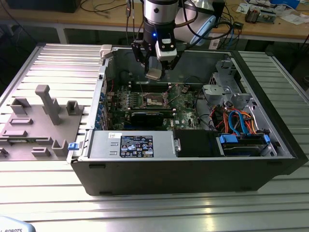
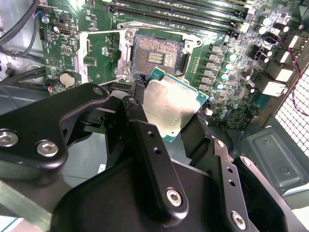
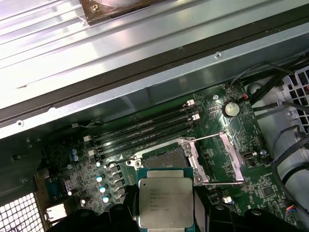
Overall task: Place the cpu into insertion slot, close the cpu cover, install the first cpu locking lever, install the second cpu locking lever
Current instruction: 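Place the cpu into insertion slot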
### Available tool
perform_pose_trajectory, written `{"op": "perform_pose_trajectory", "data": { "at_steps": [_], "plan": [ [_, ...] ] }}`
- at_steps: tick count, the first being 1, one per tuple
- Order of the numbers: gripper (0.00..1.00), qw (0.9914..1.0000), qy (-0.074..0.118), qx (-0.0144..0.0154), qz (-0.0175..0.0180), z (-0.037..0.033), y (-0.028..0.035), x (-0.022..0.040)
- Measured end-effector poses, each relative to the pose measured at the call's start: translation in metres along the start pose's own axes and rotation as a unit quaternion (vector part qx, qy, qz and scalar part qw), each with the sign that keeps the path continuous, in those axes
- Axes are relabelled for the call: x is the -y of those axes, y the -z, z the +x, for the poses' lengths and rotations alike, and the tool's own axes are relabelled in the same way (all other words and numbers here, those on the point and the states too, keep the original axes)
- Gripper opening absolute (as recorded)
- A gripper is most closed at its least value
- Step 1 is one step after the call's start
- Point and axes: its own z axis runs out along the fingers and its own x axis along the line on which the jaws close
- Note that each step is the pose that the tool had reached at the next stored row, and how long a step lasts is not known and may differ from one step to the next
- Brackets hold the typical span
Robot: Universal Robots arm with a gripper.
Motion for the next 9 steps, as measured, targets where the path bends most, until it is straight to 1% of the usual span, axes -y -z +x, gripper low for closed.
{"op": "perform_pose_trajectory", "data": {
  "at_steps": [9],
  "plan": [
    [0.55, 1.00000, -0.002, 0.0002, 0.0000, 0.0000, -0.0009, 0.0001]
  ]
}}
